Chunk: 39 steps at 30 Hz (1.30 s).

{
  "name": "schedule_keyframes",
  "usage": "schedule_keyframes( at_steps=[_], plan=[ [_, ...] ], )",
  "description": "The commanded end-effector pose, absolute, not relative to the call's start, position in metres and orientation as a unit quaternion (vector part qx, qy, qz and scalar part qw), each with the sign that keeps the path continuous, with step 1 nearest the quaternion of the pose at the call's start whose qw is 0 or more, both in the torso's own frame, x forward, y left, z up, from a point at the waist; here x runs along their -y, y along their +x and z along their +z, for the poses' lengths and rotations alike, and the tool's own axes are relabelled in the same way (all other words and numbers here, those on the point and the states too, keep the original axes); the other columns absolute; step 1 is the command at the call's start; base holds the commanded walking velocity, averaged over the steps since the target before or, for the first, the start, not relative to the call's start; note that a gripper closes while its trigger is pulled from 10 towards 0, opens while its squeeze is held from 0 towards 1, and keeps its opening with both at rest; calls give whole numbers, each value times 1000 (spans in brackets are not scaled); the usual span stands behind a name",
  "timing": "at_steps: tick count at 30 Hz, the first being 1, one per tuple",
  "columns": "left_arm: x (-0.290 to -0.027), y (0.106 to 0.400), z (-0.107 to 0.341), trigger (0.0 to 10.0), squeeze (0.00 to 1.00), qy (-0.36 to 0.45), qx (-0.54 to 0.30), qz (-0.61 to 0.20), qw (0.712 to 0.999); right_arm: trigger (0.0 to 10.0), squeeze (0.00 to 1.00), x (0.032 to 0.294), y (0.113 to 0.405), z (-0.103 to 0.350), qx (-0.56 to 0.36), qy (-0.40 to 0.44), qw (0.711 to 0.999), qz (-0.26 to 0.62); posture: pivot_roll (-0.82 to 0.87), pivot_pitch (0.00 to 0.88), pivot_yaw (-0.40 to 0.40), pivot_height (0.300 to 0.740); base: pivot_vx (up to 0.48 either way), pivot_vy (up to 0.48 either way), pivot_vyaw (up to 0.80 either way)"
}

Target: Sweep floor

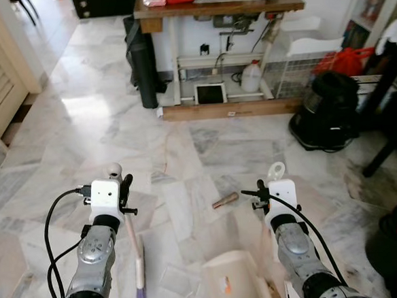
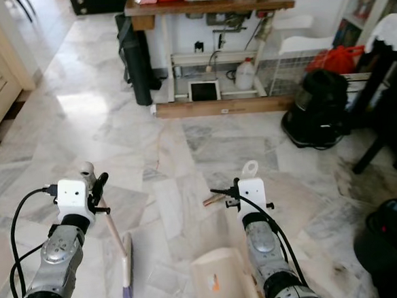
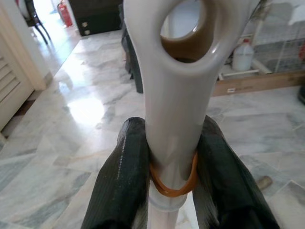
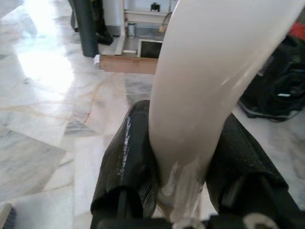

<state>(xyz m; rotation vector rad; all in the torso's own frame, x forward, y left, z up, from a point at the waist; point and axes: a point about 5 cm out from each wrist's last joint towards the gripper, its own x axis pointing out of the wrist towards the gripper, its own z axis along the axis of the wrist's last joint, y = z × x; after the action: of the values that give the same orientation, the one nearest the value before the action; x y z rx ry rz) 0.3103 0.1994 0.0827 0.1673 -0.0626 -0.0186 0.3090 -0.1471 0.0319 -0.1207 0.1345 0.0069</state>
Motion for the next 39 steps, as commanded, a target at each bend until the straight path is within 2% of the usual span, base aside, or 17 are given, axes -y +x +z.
schedule_keyframes(
  at_steps=[1, 5, 18, 24, 32, 39],
  plan=[
    [-201, 313, 92, 10000, 0, 84, 57, -6, 995, 10000, 0, 149, 316, 43, -40, -59, 997, 1, 106, 53, -23, 740, 281, 0, 0],
    [-201, 314, 93, 10000, 0, 84, 59, -6, 995, 10000, 0, 149, 316, 43, -40, -60, 997, 0, 106, 54, -23, 740, 282, 0, 0],
    [-204, 314, 96, 10000, 0, 88, 67, -4, 994, 10000, 0, 149, 316, 43, -41, -57, 998, -3, 107, 54, -24, 740, 0, 0, 0],
    [-209, 315, 98, 10000, 0, 151, 59, -33, 986, 10000, 0, 148, 315, 40, -49, -56, 997, -1, 106, 57, -24, 740, 0, 0, 0],
    [-213, 311, 82, 10000, 0, 195, -2, -78, 978, 10000, 0, 147, 313, 38, -56, -59, 997, 0, 107, 57, -24, 740, 0, 0, 0],
    [-209, 306, 70, 10000, 0, 175, -27, -96, 980, 10000, 0, 145, 311, 33, -70, -62, 996, 5, 105, 55, -26, 740, 0, 0, 0]
  ],
)
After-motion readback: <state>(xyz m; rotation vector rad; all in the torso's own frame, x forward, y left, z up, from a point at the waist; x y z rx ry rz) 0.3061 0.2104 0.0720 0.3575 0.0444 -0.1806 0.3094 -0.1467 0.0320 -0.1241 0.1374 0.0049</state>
